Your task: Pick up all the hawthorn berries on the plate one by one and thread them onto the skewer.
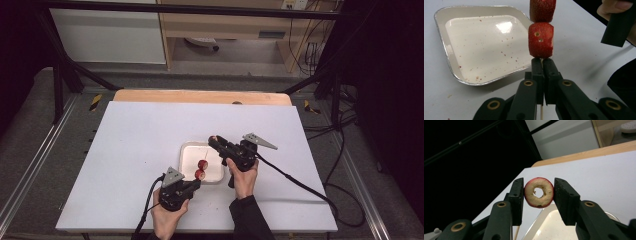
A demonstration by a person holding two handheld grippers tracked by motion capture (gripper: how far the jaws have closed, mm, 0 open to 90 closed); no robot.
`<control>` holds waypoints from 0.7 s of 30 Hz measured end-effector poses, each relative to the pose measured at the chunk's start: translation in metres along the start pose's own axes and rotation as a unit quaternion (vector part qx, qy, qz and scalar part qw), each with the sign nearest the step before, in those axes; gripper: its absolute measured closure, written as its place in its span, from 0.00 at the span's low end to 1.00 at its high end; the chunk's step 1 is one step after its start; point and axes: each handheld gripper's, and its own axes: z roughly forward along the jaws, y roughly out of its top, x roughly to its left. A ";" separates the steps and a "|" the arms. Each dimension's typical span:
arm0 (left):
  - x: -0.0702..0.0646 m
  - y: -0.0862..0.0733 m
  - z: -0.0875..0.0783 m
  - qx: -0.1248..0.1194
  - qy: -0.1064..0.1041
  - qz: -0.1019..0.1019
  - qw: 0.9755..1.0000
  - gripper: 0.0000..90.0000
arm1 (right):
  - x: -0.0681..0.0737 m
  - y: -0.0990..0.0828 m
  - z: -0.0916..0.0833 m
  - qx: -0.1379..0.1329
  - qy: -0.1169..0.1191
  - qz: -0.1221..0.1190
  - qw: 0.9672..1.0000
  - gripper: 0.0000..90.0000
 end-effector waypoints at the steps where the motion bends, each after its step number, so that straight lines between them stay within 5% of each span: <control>1: -0.001 0.000 0.001 -0.003 0.000 -0.002 1.000 0.98 | 0.000 -0.001 0.000 -0.006 0.000 0.000 1.000 0.69; 21: -0.008 0.002 0.008 -0.025 -0.007 -0.022 0.999 0.98 | 0.007 -0.007 -0.002 -0.033 0.022 0.019 0.999 0.69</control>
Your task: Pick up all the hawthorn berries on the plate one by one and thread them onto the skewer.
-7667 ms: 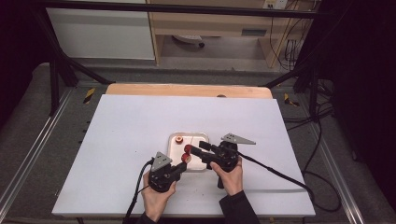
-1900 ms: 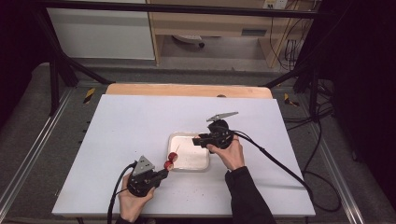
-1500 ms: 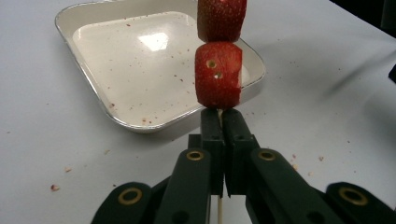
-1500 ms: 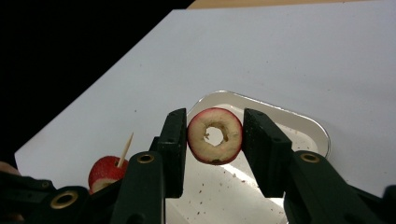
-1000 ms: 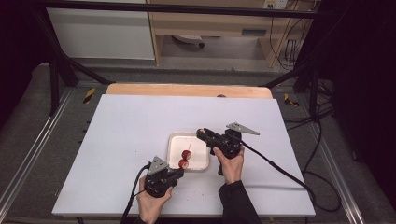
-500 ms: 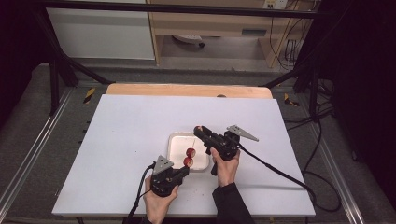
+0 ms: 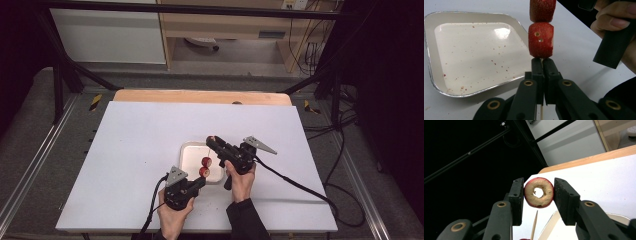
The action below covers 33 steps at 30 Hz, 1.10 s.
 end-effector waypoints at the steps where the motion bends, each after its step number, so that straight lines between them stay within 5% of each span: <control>1: 0.000 0.000 0.000 -0.001 0.000 -0.001 1.000 0.98 | 0.000 0.000 0.000 0.001 0.001 0.001 1.000 0.69; 24: 0.001 0.000 0.000 -0.001 -0.001 -0.003 1.000 0.98 | -0.001 -0.003 0.001 0.004 0.000 -0.001 1.000 0.69; 33: 0.000 0.001 0.001 -0.011 -0.004 -0.021 1.000 0.98 | 0.000 -0.007 0.002 0.006 0.002 0.002 1.000 0.69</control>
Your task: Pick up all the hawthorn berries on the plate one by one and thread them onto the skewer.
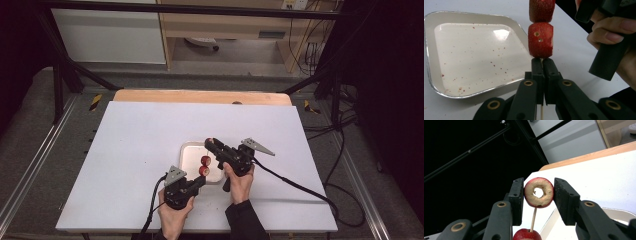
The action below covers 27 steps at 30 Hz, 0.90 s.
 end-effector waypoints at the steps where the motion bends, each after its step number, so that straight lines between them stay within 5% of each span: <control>1: 0.000 0.000 0.001 0.000 0.001 0.000 1.000 0.98 | 0.000 -0.001 0.000 0.001 0.001 0.003 1.000 0.69; 14: 0.002 0.003 -0.001 -0.003 -0.015 -0.030 0.999 0.98 | 0.003 -0.005 -0.004 0.019 0.004 -0.018 1.000 0.69; 27: 0.003 0.004 0.001 0.001 -0.004 -0.007 1.000 0.98 | 0.004 -0.002 -0.008 0.052 0.007 -0.035 0.998 0.66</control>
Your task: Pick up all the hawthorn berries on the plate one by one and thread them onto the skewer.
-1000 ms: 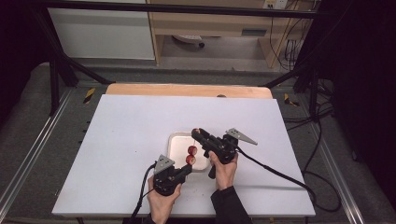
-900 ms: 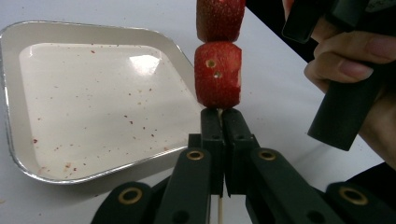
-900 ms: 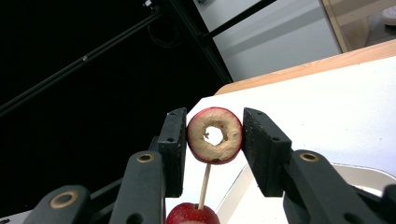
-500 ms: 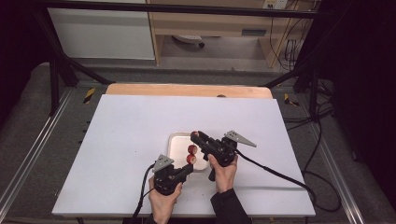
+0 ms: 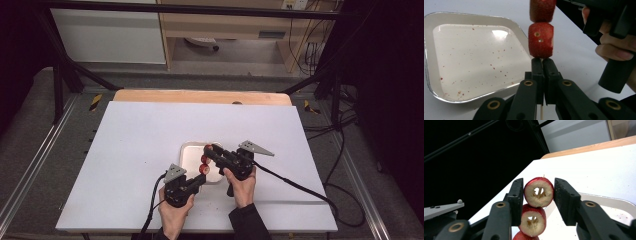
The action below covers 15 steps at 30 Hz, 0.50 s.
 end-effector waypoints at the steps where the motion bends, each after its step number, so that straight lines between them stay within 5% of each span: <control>1: 0.001 0.000 0.000 0.001 0.002 0.001 1.000 0.98 | 0.000 0.001 -0.001 0.003 0.001 -0.003 1.000 0.62; 8: 0.006 0.000 -0.004 0.008 0.012 0.021 1.000 0.98 | -0.003 0.017 -0.013 0.045 -0.027 -0.041 0.998 0.37; 15: 0.011 0.002 -0.007 0.016 0.017 0.045 0.999 0.98 | -0.017 0.024 -0.021 0.108 -0.058 -0.088 0.989 0.13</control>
